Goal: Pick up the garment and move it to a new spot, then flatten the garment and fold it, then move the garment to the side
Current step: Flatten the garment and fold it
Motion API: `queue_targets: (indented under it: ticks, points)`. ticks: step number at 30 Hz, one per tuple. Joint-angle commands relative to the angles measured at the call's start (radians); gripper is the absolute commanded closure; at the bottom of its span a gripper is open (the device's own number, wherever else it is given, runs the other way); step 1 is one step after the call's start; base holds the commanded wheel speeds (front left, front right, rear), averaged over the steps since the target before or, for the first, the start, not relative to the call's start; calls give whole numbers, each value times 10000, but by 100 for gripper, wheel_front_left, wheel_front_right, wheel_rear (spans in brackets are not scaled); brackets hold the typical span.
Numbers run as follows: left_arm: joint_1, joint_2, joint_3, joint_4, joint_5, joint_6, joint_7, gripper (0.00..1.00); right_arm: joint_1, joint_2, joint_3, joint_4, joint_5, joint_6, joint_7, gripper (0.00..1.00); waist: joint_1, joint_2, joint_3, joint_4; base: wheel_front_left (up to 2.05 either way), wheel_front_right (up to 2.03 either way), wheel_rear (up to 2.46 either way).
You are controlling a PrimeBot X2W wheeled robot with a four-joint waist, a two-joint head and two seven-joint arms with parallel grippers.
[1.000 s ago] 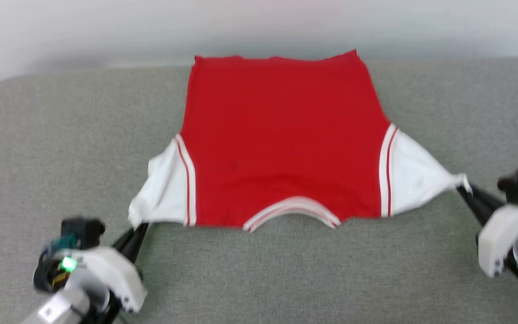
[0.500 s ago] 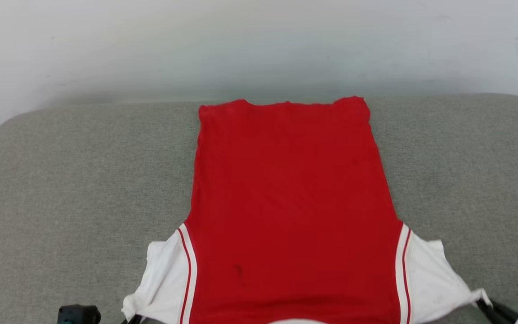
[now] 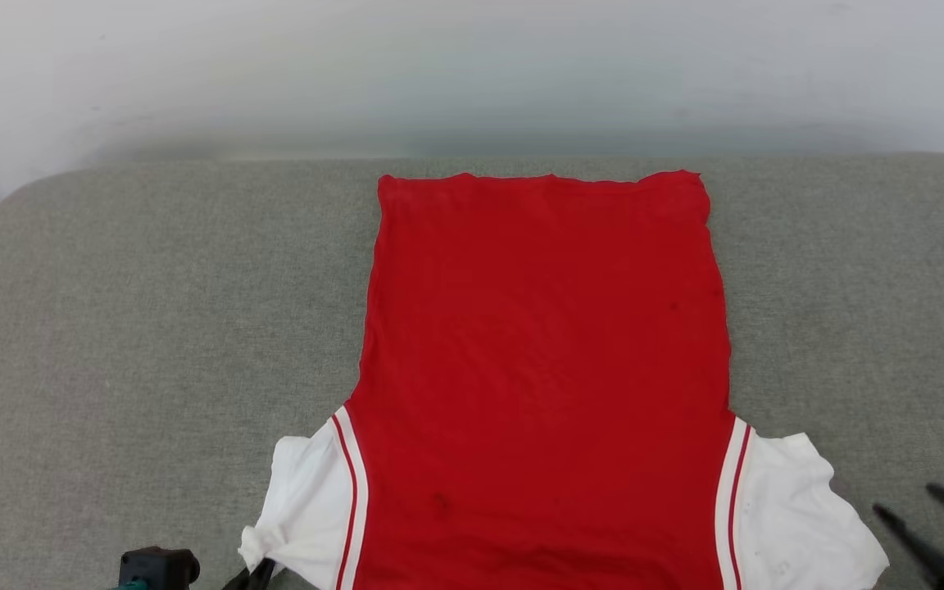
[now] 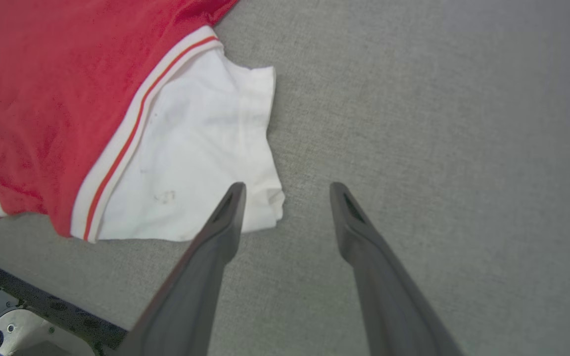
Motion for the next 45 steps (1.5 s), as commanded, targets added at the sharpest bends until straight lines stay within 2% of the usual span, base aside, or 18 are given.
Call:
queue_targets:
  ticks: [1, 6, 10, 11, 15, 21, 25, 30, 33, 41, 42, 43, 44, 45]
  points:
    - [-256, -45, 33, -94, 164, 65, -91, 100, -486, -182, -388, -382, -30, -10, 132, 0, 0, 0, 256, 144, 0, 0, 0]
    - [-797, -149, 170, -522, 565, 168, -189, 100, -2037, -669, -1505, -1499, -71, -9, 531, 0, 0, 0, 1030, 454, 0, 0, 0]
    - [-1369, -267, 246, -884, 1027, 269, -278, 100, -4031, -1012, -1854, -1858, 7, -9, 996, 0, 0, 0, 1863, 803, 0, 0, 0]
    - [-1820, -472, 264, -1132, 1358, 301, -315, 100, -5889, -1250, -1673, -1702, 203, -10, 1708, 0, 0, 0, 2535, 1107, 0, 0, 0]
    - [-2362, -727, 235, -1380, 1772, 281, -356, 100, -8294, -1414, -674, -1034, 409, -9, 3293, 0, 0, 0, 3379, 1483, 0, 0, 0]
    - [-2990, -1088, 152, -1669, 2305, 222, -415, 100, -11322, -1338, 1150, 457, 975, -9, 6930, 0, 0, 0, 4441, 2035, 0, 0, 0]
    - [-3328, -1301, 103, -1808, 2582, 171, -419, 100, -12700, -986, 1656, 1511, 667, -9, 8440, 0, 0, 0, 5024, 2367, 0, 0, 0]
    - [-3606, -1541, 64, -1955, 2913, 149, -443, 100, -13600, -818, 1917, 2500, 52, -9, 9183, 0, 0, 0, 5708, 2739, 0, 0, 0]
    - [-3733, -1673, 16, -1969, 3081, 83, -436, 100, -13829, -595, 1830, 2930, -129, -9, 9163, 0, 0, 0, 6054, 2911, 0, 0, 0]
    - [-3900, -1884, 74, -1842, 3275, -23, -394, 100, -12651, -445, 2643, 3589, -36, 7, 9229, 0, 0, 0, 6240, 2948, 0, 0, 0]
    - [-3895, -1908, 101, -1813, 3267, -45, -398, 100, -12626, -485, 2681, 3610, 15, 7, 9213, 60, 0, 0, 6194, 2934, 0, 0, 0]
    - [-3895, -1908, 101, -1813, 3267, -45, -398, 100, -12626, -485, 2681, 3610, 15, 7, 9213, 60, 0, 0, 6194, 2934, 0, 0, 0]
    - [-3836, -1927, 137, -1736, 3261, -41, -403, 100, -12739, -533, 2653, 3572, 80, 7, 8944, 100, 0, 0, 6048, 2886, 0, 0, 0]
    - [-3765, -1932, 177, -1704, 3235, -32, -415, 100, -12837, -530, 2650, 3559, 74, 7, 8807, 100, 0, 0, 5951, 2836, 0, 0, 0]
